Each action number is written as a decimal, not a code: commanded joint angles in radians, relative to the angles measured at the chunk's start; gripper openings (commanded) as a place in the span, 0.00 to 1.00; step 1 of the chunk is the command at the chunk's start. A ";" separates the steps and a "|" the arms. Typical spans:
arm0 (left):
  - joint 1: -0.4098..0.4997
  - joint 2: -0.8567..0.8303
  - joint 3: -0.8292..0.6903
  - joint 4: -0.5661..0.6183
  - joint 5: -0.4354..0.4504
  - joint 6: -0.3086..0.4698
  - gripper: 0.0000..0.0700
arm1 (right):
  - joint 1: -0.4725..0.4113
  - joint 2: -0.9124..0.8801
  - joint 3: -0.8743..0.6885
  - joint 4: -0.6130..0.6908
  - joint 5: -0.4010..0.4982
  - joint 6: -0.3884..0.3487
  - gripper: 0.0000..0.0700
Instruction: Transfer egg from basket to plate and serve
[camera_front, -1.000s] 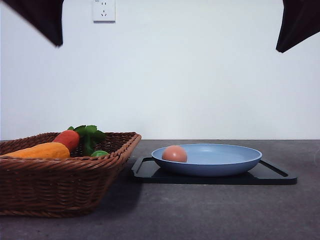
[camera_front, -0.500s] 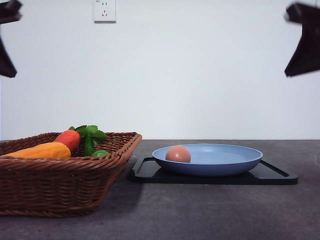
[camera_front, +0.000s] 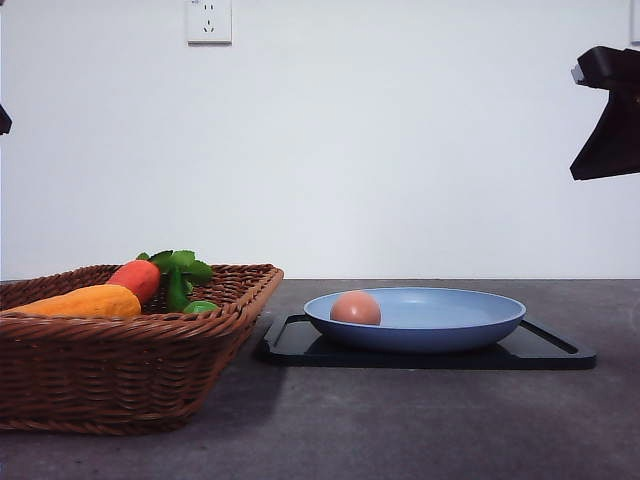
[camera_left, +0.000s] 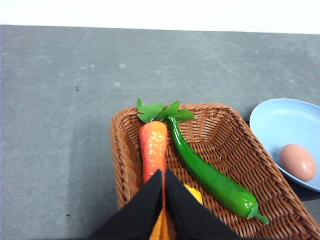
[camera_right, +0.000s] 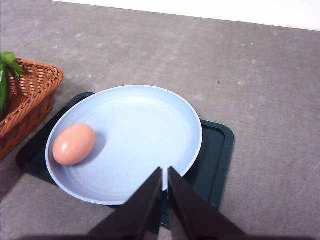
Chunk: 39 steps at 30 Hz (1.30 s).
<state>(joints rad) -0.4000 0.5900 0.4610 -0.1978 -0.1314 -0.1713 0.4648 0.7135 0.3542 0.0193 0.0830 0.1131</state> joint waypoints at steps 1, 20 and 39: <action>-0.004 0.004 0.013 0.011 0.000 -0.002 0.00 | 0.005 0.003 0.006 0.011 0.004 0.017 0.00; 0.233 -0.535 -0.137 -0.070 0.001 0.083 0.00 | 0.005 0.003 0.006 0.011 0.004 0.017 0.00; 0.334 -0.587 -0.426 -0.063 0.001 0.043 0.00 | 0.005 0.003 0.006 0.011 0.004 0.017 0.00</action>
<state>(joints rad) -0.0676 0.0043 0.0579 -0.2499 -0.1309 -0.1193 0.4644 0.7135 0.3542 0.0195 0.0828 0.1131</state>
